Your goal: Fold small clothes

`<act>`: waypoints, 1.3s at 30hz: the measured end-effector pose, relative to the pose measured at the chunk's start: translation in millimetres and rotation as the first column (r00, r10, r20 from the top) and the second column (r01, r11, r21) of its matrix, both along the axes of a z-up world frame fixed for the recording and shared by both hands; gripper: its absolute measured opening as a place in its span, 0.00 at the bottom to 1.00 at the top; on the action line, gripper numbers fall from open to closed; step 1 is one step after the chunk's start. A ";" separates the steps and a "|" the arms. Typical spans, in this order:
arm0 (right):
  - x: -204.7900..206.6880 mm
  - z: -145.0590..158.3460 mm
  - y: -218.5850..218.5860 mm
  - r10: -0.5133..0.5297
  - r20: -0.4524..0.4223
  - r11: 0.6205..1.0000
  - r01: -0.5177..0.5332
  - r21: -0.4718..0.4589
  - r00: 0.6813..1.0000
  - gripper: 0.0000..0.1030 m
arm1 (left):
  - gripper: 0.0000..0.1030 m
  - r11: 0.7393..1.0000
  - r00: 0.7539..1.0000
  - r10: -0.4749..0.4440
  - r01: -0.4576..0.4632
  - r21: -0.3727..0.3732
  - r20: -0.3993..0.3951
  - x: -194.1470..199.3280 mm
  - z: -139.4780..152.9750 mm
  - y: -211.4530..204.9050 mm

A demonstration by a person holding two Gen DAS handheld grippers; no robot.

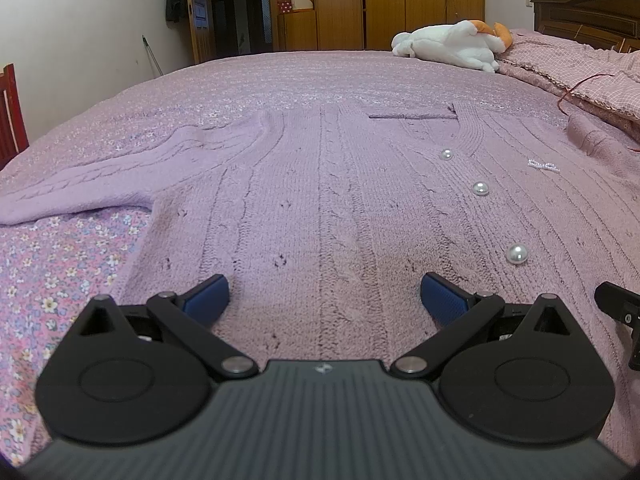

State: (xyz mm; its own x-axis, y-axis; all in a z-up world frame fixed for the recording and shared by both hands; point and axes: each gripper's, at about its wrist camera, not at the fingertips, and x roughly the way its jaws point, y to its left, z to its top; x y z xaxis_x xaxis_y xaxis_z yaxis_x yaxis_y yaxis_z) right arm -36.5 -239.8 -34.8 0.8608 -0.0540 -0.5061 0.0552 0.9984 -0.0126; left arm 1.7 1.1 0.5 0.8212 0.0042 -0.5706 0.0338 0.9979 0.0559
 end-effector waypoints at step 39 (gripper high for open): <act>6.5 2.7 4.3 -0.052 -0.050 0.999 0.052 0.005 0.997 1.00 | 1.00 1.000 1.000 -0.003 0.003 0.014 0.005 0.2 -5.1 -2.9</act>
State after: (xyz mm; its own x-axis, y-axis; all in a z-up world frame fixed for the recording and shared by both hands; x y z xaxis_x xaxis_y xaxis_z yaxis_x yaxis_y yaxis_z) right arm -30.0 -235.4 -32.1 0.8308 -0.0951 -0.5484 0.1067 0.9942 -0.0106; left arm 1.9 -1.8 -4.7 0.8240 0.0094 -0.5664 0.0368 0.9969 0.0700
